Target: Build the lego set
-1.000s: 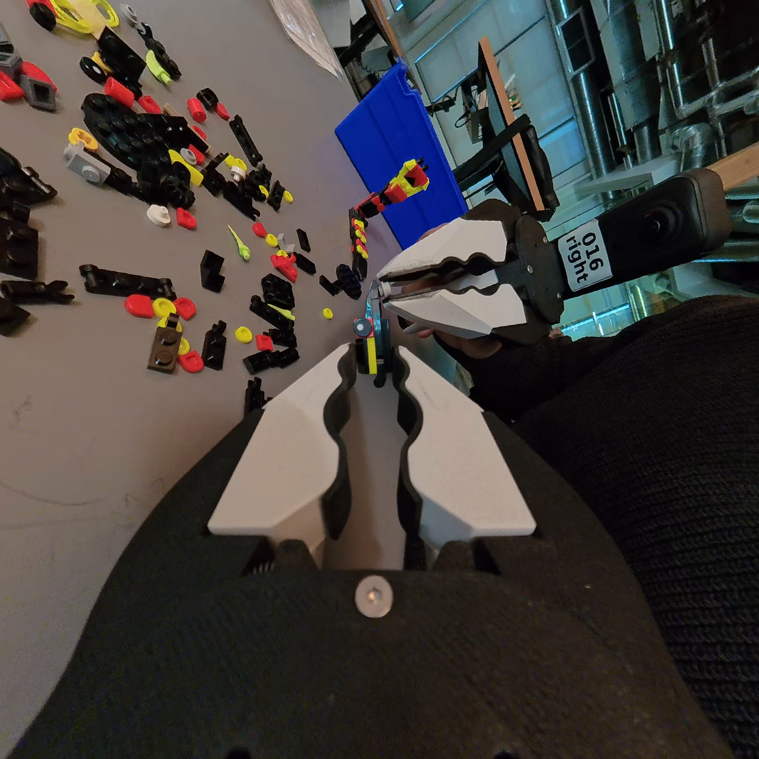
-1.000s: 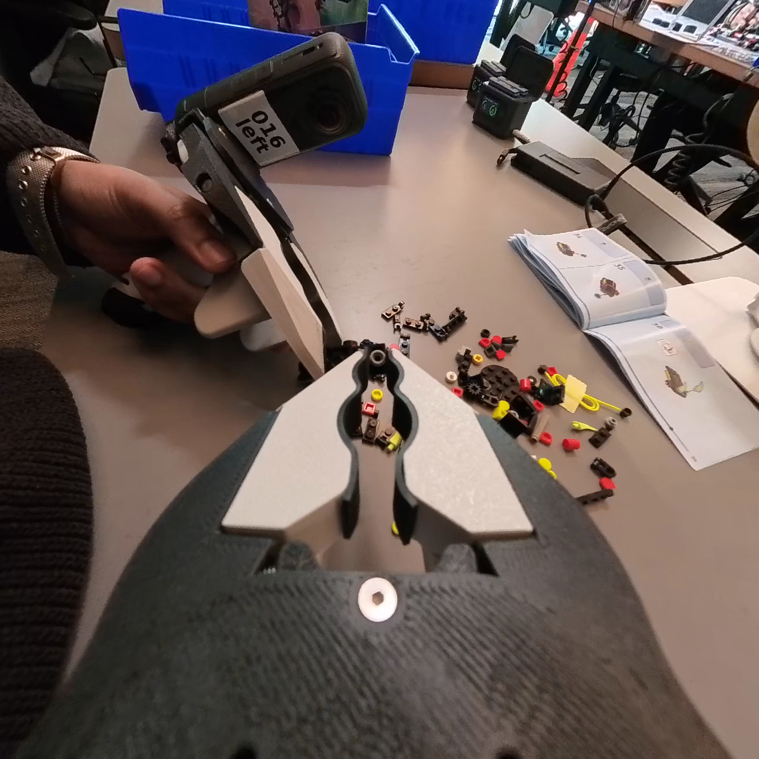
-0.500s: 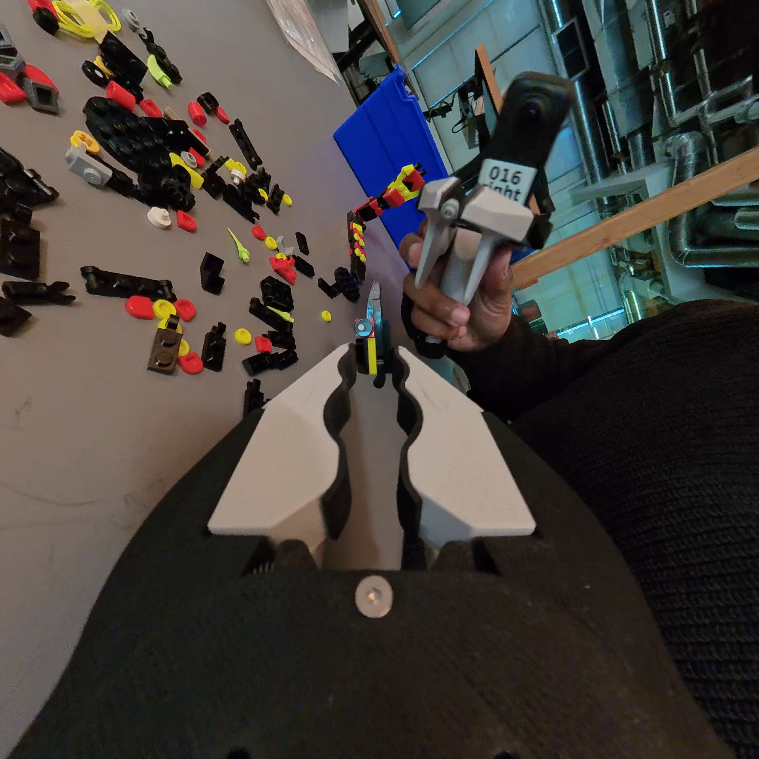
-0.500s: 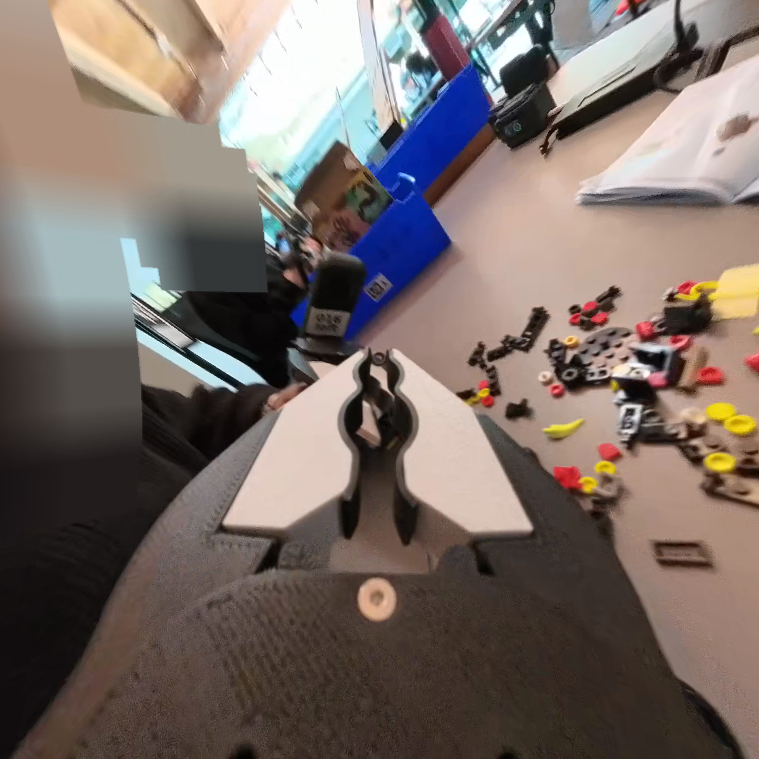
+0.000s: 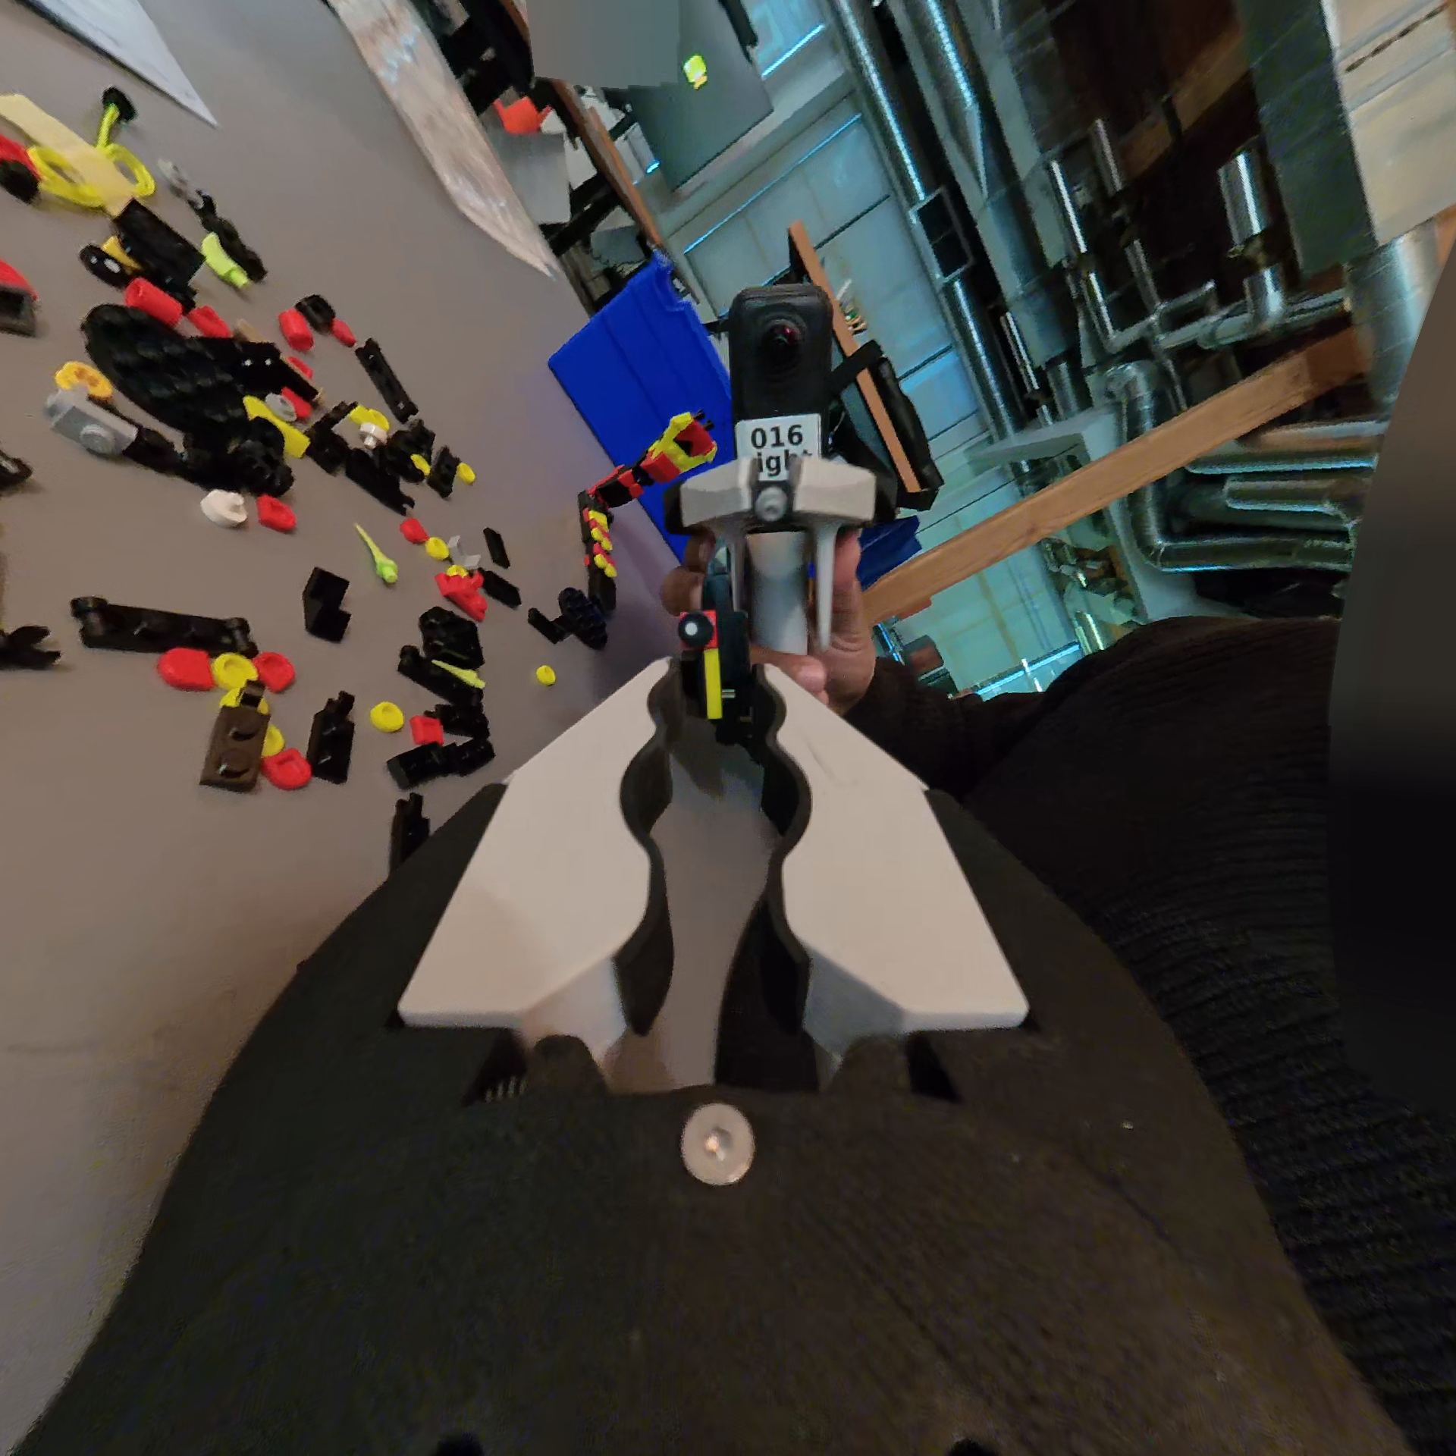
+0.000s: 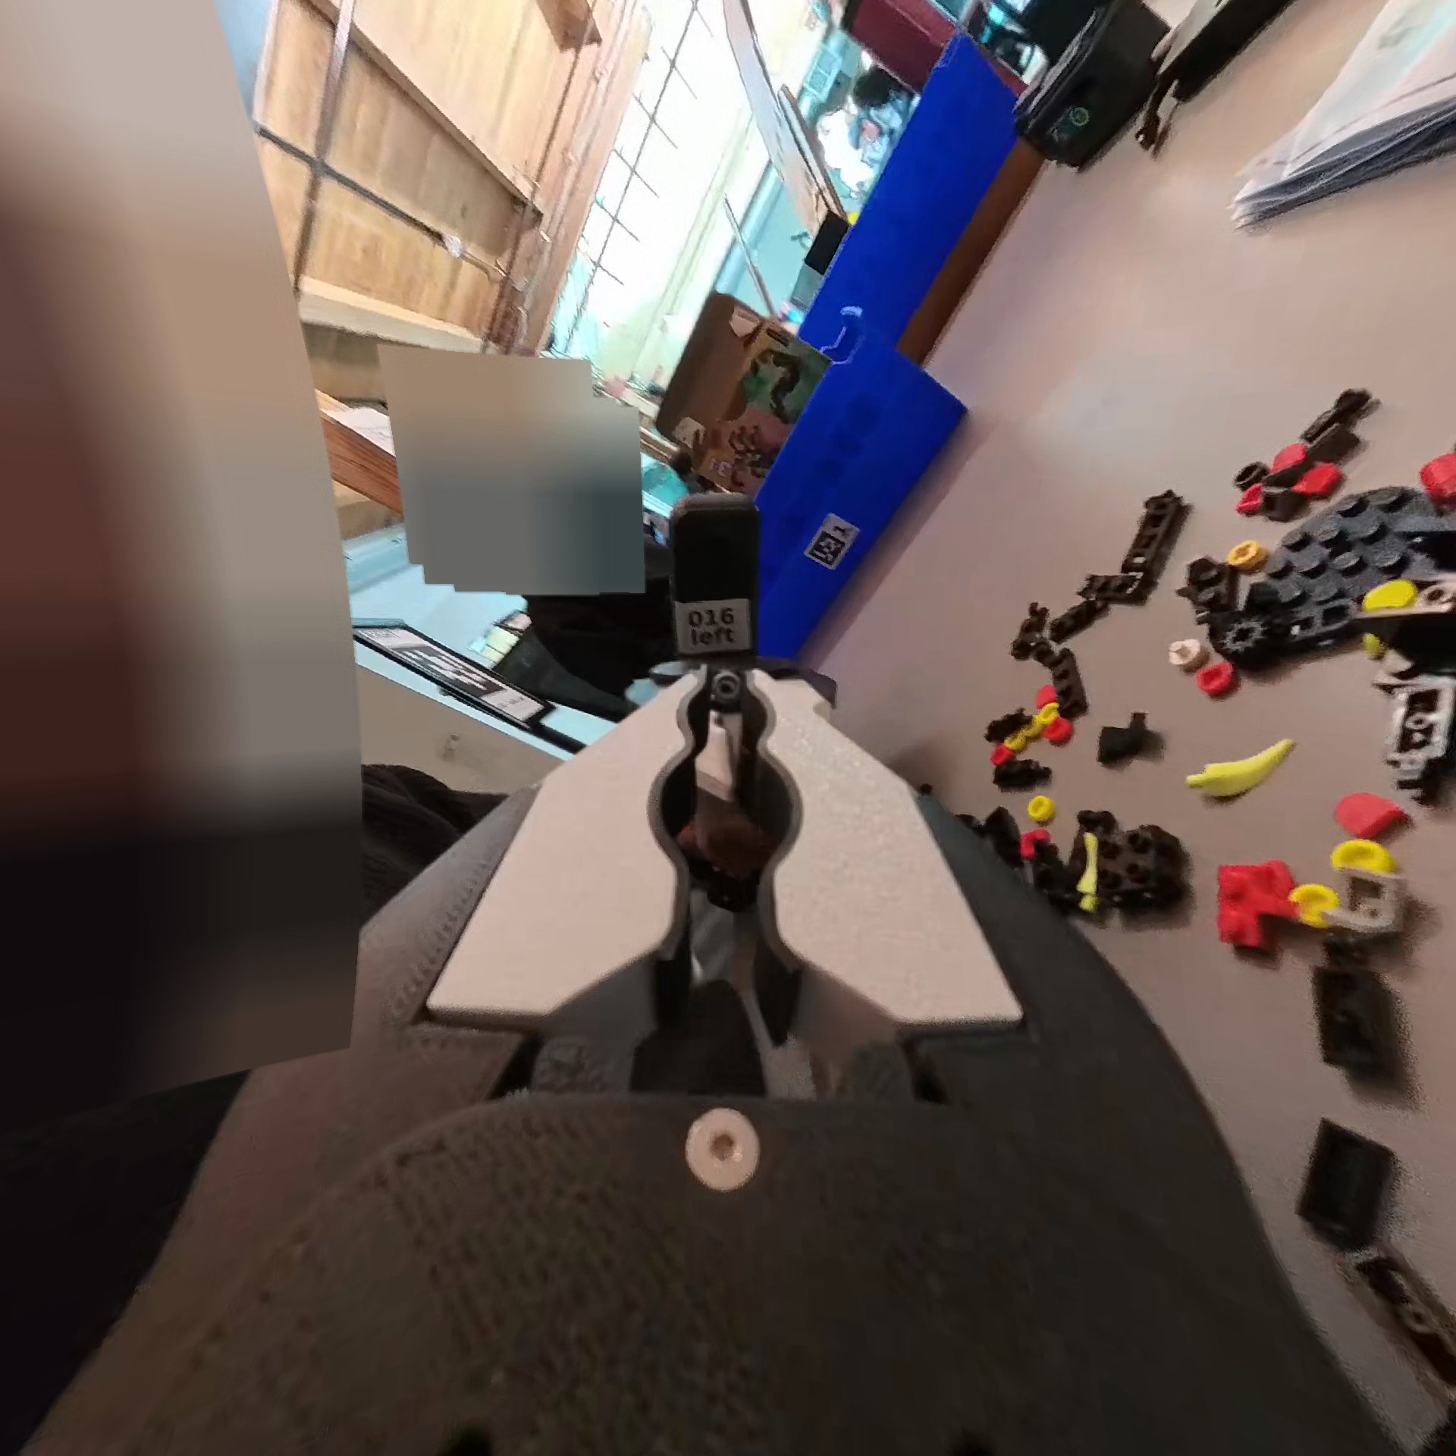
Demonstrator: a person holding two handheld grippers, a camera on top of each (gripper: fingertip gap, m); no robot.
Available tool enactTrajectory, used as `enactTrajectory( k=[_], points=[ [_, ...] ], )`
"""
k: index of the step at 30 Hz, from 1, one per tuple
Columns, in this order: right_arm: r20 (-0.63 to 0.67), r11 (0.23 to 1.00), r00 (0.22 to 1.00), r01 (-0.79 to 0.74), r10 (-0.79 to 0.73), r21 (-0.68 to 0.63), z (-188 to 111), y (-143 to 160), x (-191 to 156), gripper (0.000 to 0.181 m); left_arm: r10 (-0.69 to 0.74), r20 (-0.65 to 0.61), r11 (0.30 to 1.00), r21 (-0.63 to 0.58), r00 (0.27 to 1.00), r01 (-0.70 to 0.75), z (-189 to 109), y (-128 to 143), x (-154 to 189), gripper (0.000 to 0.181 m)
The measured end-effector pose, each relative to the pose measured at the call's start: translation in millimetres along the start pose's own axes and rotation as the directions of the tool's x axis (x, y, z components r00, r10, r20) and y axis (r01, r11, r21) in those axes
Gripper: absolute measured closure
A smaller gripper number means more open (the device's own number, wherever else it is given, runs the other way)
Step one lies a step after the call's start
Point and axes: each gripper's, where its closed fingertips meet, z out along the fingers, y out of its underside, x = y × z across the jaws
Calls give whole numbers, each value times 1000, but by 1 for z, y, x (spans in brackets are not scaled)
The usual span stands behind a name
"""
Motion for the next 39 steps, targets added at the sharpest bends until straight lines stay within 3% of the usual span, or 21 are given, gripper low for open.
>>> enactTrajectory(
  k=[1,5,10,32,39],
  points=[
    [-26,999,999,37,-38,-21,2,3,2,177,5,-7,1000,3,1000,-5,0,0,2,167],
    [-102,980,978,171,-181,-98,7,15,7,177,12,-4,1000,8,1000,-12,0,-1,2,167],
    [-120,964,963,226,-243,-140,10,22,8,177,-1,0,1000,20,1000,1,-1,-3,1,167],
    [-142,960,960,214,-240,-180,12,29,16,177,-57,26,998,19,998,57,-1,-3,-8,167],
    [-151,959,953,240,-261,-148,10,22,15,177,-159,11,987,25,987,158,-2,-2,-13,167]
  ],
)
